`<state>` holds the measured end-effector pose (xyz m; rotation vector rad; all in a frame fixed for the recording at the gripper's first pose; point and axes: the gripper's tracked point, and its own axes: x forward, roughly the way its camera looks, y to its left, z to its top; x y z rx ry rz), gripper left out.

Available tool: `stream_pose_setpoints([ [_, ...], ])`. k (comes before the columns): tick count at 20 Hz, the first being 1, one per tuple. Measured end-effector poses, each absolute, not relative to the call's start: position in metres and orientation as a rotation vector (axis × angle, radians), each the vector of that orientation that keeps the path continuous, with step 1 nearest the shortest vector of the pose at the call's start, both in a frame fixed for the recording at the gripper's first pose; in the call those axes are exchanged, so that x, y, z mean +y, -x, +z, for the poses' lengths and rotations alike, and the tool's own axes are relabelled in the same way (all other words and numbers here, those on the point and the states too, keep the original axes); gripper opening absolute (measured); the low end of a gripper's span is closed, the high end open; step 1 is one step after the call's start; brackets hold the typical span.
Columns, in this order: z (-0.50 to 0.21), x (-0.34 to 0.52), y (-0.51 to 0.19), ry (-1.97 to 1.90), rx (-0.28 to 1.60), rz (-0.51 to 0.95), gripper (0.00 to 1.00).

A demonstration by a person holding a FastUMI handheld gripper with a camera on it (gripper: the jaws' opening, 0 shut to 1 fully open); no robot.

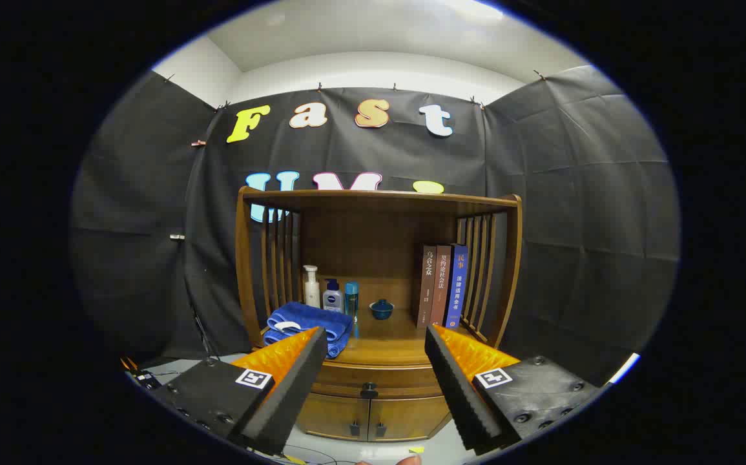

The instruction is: Pull open the drawer, take out the items inside it, and place them on the countertop above the cabinet.

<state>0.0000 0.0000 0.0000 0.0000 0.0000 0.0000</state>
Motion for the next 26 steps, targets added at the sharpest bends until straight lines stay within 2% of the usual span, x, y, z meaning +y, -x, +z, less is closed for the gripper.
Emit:
stream_pose_setpoints([
  [21, 0.019, 0.011, -0.012, 0.006, -0.044, 0.010, 0.98],
  [26, -0.003, 0.015, -0.024, -0.012, -0.072, 0.007, 0.98],
])
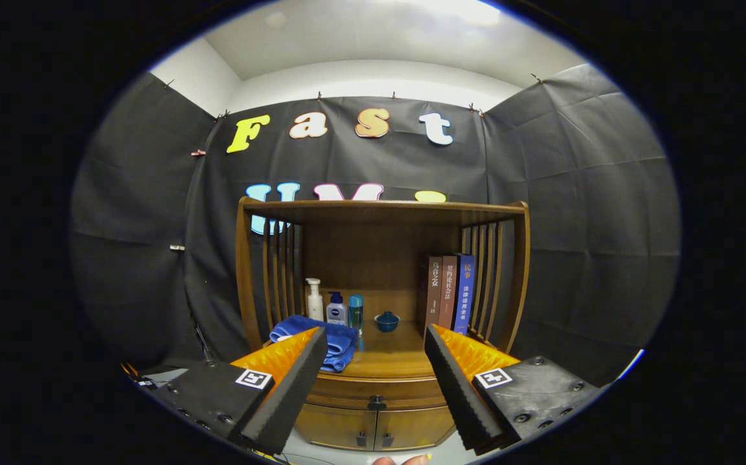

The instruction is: Pull open the drawer, take out the items inside it, and place them on the countertop above the cabinet.

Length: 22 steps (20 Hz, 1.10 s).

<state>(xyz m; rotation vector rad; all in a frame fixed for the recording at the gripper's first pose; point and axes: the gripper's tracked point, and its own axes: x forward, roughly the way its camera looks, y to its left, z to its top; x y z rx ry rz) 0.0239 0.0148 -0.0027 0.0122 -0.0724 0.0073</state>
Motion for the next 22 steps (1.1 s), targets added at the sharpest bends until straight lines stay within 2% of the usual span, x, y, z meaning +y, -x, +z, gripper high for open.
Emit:
stream_pose_setpoints([
  [12, -0.187, 0.008, -0.109, -0.022, 0.077, -0.036, 0.98],
  [19, -0.266, 0.015, -0.154, -0.054, 0.164, -0.018, 0.99],
  [21, -0.286, 0.017, -0.166, -0.079, 0.189, -0.022, 0.88],
  [22, -0.293, 0.019, -0.170, -0.086, 0.197, -0.021, 0.80],
])
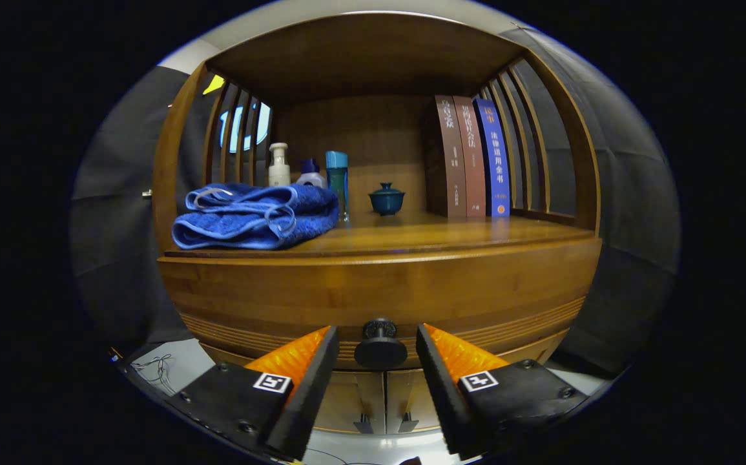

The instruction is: Pull open the drawer, take out the items inside it, and place them on the countertop above the cabinet.

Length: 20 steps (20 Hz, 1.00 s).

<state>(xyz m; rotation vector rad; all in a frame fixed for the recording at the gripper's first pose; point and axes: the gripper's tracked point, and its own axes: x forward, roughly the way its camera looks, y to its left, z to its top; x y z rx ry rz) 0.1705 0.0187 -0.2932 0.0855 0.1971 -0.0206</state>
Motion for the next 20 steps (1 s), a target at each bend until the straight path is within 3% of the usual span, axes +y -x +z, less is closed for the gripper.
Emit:
stream_pose_setpoints([
  [1, -0.303, 0.017, -0.171, -0.074, 0.218, -0.036, 0.76],
  [2, -0.306, 0.013, -0.171, -0.058, 0.223, -0.042, 0.62],
  [8, -0.301, 0.012, -0.173, -0.045, 0.160, -0.034, 0.31],
  [20, -0.300, 0.008, -0.078, -0.076, 0.223, -0.032, 0.31],
])
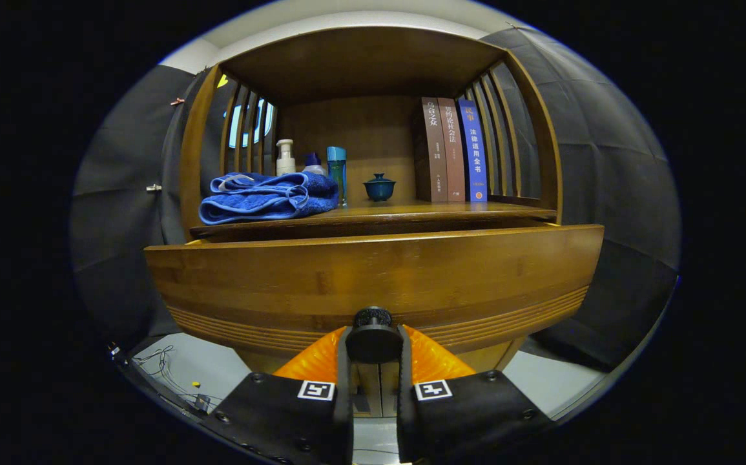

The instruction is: Pull open the drawer, take out the items inside it, and place them on the countertop above the cabinet.

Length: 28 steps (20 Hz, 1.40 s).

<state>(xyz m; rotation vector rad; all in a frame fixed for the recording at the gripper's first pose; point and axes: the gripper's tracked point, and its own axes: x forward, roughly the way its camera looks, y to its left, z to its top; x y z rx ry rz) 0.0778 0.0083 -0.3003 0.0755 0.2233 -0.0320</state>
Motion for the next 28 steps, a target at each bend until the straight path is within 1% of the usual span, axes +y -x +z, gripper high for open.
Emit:
stream_pose_setpoints([
  [9, -0.299, 0.006, -0.011, -0.081, 0.233, -0.030, 0.30],
  [14, -0.308, 0.006, 0.008, -0.088, 0.253, -0.028, 0.30],
  [19, -0.310, 0.007, 0.012, -0.079, 0.259, -0.017, 0.30],
  [22, -0.311, 0.012, 0.014, -0.112, 0.267, 0.021, 0.50],
  [25, -0.309, 0.010, 0.018, -0.123, 0.277, 0.028, 0.99],
  [28, -0.279, 0.001, 0.028, -0.099, 0.240, 0.020, 0.99],
])
